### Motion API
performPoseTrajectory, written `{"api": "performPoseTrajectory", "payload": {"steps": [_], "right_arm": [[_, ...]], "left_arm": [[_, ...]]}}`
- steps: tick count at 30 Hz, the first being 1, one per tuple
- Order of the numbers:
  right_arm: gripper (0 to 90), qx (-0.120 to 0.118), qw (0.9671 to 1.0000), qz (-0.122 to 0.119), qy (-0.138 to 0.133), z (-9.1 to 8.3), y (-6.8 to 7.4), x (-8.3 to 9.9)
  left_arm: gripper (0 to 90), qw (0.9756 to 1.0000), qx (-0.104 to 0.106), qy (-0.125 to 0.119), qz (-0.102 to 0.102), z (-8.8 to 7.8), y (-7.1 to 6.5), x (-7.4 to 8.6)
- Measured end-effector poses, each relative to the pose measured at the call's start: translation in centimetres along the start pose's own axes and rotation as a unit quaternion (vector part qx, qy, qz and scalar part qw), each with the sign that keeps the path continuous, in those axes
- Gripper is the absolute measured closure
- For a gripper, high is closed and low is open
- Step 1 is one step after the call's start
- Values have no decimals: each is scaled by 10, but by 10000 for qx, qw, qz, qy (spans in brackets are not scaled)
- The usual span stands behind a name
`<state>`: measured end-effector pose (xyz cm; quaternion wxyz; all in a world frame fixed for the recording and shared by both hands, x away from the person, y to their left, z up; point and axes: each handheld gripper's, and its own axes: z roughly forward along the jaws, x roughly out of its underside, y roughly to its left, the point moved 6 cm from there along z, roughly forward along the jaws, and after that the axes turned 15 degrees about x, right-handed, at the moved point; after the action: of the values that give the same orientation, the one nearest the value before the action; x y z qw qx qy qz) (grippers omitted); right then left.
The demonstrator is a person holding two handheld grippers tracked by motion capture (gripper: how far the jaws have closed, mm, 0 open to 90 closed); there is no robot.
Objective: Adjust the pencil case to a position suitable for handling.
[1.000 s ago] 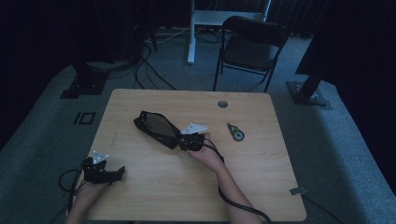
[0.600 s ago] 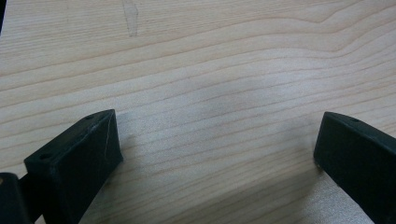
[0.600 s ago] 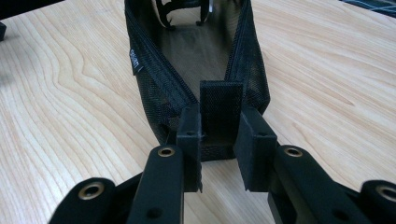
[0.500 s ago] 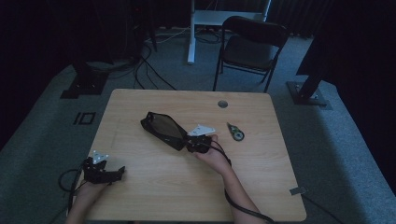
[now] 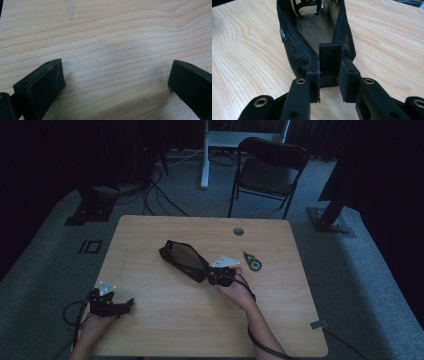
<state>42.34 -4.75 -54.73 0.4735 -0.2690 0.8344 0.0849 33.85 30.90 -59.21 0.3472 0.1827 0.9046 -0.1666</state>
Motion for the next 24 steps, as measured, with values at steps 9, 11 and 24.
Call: {"api": "performPoseTrajectory", "payload": {"steps": [9, 11, 24], "right_arm": [[729, 95, 9999, 138, 1, -12, -11, 11], [729, 102, 9998, 156, 5, -14, -13, 13], [729, 345, 9990, 274, 16, -38, -30, 29]], "left_arm": [[7, 10000, -1, 0, 0, 0, 0, 0], [7, 10000, -1, -1, -2, 0, 0, 0], [7, 10000, -1, 0, -2, 0, 0, 0]]}}
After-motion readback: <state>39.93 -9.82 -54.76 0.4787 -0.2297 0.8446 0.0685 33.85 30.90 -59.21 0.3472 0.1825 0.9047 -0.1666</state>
